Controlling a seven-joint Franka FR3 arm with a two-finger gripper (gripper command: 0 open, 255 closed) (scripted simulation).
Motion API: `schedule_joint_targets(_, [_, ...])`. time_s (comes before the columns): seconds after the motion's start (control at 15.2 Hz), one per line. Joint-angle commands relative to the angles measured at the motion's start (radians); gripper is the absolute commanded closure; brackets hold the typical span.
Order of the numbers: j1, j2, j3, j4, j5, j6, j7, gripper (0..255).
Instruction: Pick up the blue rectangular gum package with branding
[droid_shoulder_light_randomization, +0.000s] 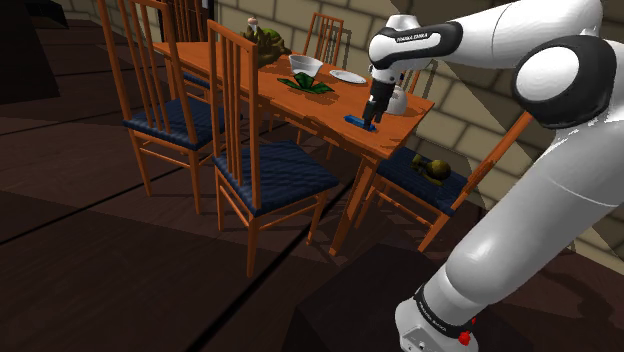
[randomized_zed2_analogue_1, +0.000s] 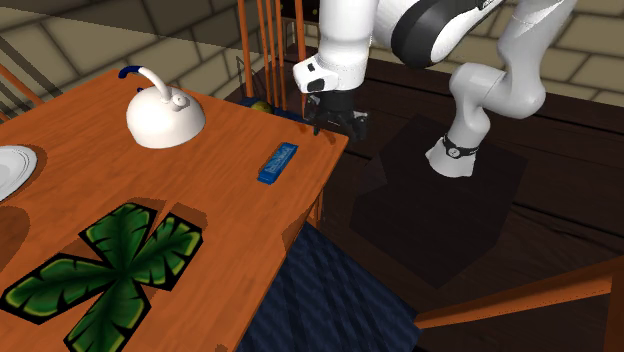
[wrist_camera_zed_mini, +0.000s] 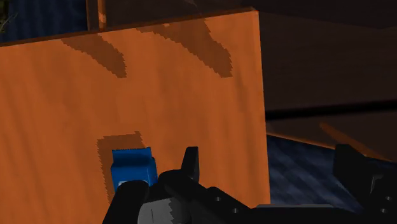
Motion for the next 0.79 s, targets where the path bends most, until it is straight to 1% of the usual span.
schedule_joint_targets(0.0, [-0.013, 0.085, -0.013, 0.093, 0.036, -0.002, -0.039, 0])
schedule_joint_targets(0.26, [-0.055, 0.244, -0.028, 0.276, 0.111, -0.017, -0.109, 0])
schedule_joint_targets(0.53, [-0.116, 0.418, -0.026, 0.502, 0.186, -0.063, -0.166, 0])
schedule_joint_targets(0.59, [-0.126, 0.444, -0.024, 0.538, 0.196, -0.072, -0.172, 0])
schedule_joint_targets(0.73, [-0.125, 0.445, -0.022, 0.512, 0.196, -0.046, -0.173, 0])
